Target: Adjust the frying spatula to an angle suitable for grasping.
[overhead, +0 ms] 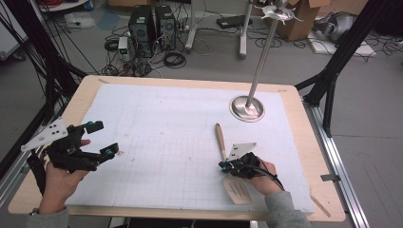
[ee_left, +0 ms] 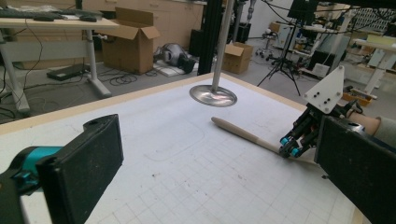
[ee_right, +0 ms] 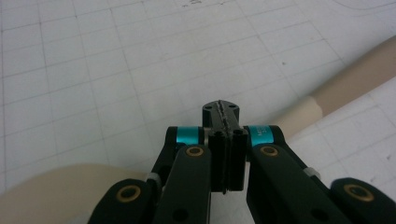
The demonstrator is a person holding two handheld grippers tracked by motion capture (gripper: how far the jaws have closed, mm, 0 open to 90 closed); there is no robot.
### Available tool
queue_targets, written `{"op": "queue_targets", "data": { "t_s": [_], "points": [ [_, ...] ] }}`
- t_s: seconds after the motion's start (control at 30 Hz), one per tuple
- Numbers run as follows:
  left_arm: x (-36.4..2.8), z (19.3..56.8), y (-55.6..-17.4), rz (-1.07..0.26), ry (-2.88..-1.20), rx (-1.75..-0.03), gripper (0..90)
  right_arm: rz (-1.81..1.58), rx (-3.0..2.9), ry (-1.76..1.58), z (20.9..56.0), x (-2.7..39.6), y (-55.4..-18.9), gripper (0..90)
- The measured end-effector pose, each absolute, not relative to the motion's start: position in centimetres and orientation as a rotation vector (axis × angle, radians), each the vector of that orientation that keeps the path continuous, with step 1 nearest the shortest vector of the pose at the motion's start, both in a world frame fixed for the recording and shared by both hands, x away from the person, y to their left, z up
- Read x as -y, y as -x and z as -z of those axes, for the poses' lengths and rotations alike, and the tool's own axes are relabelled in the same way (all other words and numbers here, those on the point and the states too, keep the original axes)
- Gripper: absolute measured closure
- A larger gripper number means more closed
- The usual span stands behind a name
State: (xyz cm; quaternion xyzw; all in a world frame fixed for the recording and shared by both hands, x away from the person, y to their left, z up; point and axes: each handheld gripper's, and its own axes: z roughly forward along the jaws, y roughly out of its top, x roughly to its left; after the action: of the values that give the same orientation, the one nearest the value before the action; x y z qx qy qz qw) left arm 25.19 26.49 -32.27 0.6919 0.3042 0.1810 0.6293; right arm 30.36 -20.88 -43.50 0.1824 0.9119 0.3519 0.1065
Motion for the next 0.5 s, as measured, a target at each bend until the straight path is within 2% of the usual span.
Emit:
{"op": "queue_targets", "data": {
  "t_s": [0.5],
  "points": [
    [-26.95, 32.11, -24.83, -0.431, -1.580, -0.700, 1.7, -1.051, -2.706, -0.522, 43.52, 21.63, -30.02, 90.0]
  ]
}}
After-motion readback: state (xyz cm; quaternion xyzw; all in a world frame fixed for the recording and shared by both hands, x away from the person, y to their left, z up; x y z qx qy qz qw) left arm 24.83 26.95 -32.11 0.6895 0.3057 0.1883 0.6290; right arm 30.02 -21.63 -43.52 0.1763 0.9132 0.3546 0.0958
